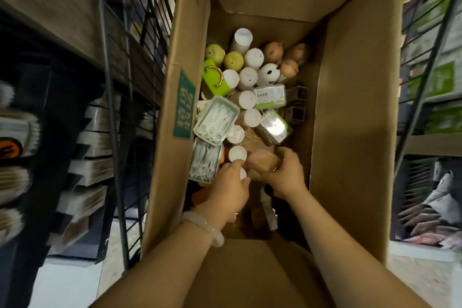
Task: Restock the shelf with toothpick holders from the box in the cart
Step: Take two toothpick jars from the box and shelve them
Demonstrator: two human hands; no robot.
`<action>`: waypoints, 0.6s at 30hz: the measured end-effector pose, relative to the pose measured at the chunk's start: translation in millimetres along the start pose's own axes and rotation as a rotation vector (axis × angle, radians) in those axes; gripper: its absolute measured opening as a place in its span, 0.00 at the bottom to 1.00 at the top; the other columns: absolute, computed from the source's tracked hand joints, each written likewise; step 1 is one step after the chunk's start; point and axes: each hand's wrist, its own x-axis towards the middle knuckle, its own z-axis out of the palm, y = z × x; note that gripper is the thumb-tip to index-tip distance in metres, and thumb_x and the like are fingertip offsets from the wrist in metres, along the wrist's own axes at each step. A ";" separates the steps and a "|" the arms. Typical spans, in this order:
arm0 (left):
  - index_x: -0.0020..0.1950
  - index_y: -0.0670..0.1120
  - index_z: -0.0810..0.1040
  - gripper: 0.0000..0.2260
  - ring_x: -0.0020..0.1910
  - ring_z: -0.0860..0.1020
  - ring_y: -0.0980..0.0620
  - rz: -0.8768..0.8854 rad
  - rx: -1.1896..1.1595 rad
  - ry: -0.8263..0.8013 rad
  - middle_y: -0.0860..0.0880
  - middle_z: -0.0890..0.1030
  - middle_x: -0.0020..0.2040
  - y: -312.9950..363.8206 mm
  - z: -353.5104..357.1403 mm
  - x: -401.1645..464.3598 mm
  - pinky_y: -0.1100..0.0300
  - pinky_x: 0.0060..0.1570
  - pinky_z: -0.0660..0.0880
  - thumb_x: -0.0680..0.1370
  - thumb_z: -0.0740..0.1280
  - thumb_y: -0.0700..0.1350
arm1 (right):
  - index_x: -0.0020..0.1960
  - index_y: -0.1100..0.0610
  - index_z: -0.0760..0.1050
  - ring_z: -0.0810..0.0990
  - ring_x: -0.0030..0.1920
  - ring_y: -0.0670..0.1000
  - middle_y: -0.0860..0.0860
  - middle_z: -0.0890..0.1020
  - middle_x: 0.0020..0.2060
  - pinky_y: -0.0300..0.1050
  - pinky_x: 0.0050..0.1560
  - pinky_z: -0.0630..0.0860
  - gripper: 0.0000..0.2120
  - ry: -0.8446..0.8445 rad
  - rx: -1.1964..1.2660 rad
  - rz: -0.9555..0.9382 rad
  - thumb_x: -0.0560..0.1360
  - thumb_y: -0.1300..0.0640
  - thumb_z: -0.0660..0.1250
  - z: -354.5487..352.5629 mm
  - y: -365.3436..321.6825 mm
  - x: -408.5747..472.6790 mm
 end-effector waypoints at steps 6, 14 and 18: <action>0.70 0.47 0.65 0.23 0.58 0.75 0.49 -0.243 -0.647 0.009 0.47 0.74 0.62 8.8 -9.3 5.8 0.54 0.54 0.76 0.77 0.66 0.48 | 0.69 0.51 0.61 0.76 0.50 0.42 0.48 0.72 0.56 0.29 0.42 0.74 0.42 -0.245 0.372 -0.175 0.63 0.73 0.74 -23.1 -14.5 -45.8; 0.53 0.48 0.78 0.07 0.46 0.81 0.49 -0.415 -0.992 0.027 0.45 0.82 0.50 8.5 -18.7 -0.6 0.62 0.38 0.76 0.76 0.68 0.46 | 0.73 0.51 0.57 0.70 0.66 0.49 0.50 0.71 0.66 0.41 0.62 0.71 0.43 -0.289 0.525 -0.042 0.66 0.71 0.74 -19.1 -12.8 -55.9; 0.59 0.46 0.77 0.15 0.49 0.81 0.48 -0.442 -1.000 0.076 0.44 0.82 0.54 0.5 -11.9 -4.2 0.62 0.40 0.75 0.74 0.71 0.46 | 0.74 0.60 0.59 0.68 0.68 0.56 0.56 0.69 0.69 0.44 0.60 0.69 0.35 -0.121 0.505 0.336 0.72 0.63 0.71 -0.8 -7.3 -55.8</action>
